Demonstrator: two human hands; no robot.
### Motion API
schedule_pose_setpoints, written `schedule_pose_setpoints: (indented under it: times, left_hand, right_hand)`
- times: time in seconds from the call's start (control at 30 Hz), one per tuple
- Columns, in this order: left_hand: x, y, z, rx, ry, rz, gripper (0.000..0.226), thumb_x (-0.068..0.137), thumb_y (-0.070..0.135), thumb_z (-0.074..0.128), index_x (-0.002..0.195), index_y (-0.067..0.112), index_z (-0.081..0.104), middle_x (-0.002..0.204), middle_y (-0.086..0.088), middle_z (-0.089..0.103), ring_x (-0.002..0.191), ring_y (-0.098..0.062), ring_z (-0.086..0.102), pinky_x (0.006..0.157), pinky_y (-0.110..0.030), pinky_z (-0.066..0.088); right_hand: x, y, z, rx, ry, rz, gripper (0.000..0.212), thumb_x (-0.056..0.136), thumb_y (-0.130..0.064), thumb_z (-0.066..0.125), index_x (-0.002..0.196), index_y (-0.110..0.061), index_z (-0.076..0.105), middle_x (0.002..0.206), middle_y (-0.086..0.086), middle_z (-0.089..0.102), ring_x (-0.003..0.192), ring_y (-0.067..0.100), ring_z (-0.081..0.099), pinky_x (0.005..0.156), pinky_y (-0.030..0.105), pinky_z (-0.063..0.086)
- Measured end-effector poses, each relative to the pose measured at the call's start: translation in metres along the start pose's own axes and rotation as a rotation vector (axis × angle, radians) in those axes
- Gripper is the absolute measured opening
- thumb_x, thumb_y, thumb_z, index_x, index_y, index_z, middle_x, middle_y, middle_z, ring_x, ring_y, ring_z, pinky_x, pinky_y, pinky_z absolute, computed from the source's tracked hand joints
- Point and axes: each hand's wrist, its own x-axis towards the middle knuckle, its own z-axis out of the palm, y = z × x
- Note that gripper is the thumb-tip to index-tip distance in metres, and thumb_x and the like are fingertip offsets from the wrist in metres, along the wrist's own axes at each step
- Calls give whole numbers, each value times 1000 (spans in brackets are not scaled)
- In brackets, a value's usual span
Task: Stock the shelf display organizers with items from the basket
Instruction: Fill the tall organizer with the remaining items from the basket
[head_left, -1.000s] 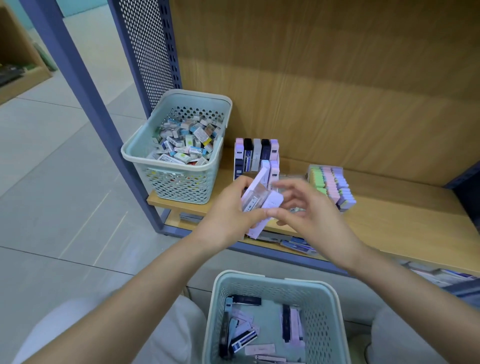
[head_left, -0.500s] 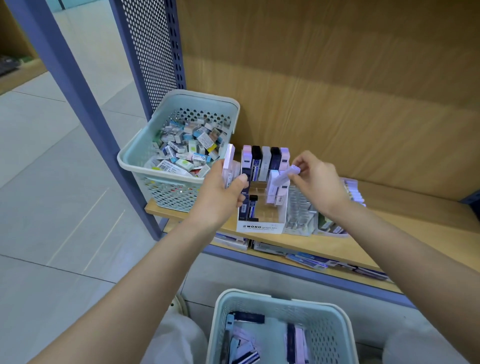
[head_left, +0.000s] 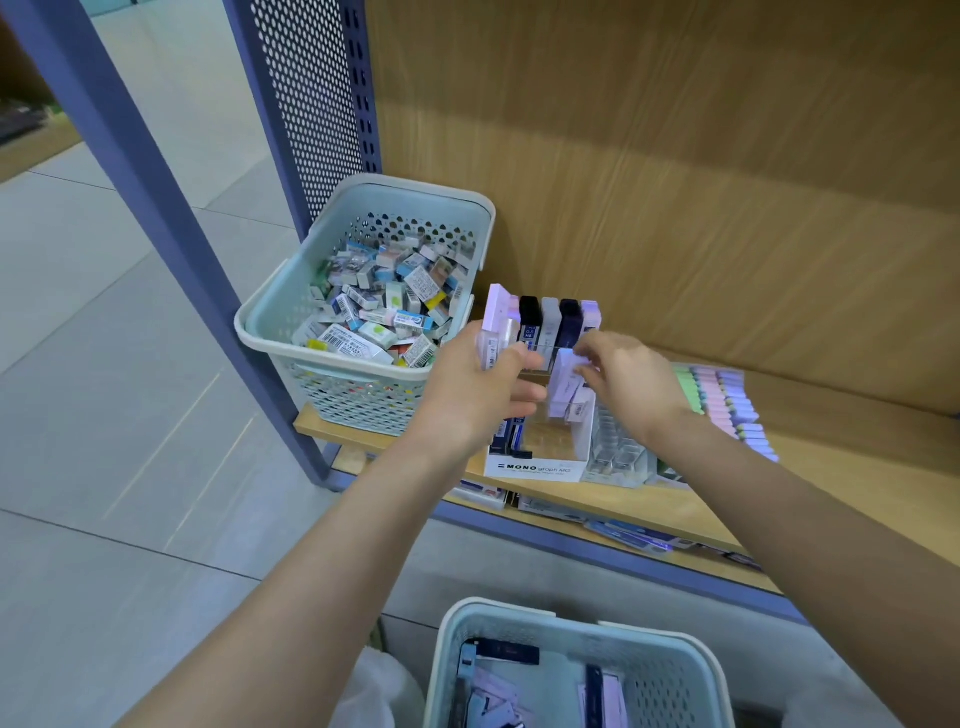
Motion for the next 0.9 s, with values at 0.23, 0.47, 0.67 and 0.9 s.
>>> schedule_pose_setpoints:
  times: [0.23, 0.47, 0.67, 0.9]
  left_hand:
    - [-2, 3, 1, -31, 8, -22, 9, 100, 15, 42, 105, 15, 49, 99, -6, 67, 75, -16, 68, 66, -27, 59]
    - [-2, 5, 3, -38, 36, -27, 10, 99, 15, 44, 107, 14, 50, 90, -4, 62, 69, -14, 64, 62, -24, 59]
    - [-1, 5, 2, -31, 73, -51, 13, 98, 17, 46, 109, 10, 50, 85, 0, 57, 69, -13, 61, 59, -22, 58]
    - [1, 4, 0, 16, 60, -52, 8, 98, 17, 47, 100, 14, 53, 87, -1, 61, 70, -12, 61, 62, -23, 57]
  right_hand:
    - [6, 2, 0, -102, -4, -60, 20, 98, -17, 47, 114, -10, 56, 110, 5, 61, 100, 22, 55, 66, 27, 33]
    - [10, 0, -2, 12, -29, 3, 18, 95, -13, 51, 111, -10, 59, 110, 4, 63, 96, 24, 59, 73, 33, 45]
    - [10, -3, 4, 95, -91, 26, 18, 95, -8, 50, 109, -7, 62, 112, 5, 59, 99, 18, 59, 77, 30, 47]
    - [0, -4, 15, -220, -11, -101, 26, 74, -3, 74, 99, -11, 71, 93, 4, 63, 88, 23, 59, 57, 25, 40]
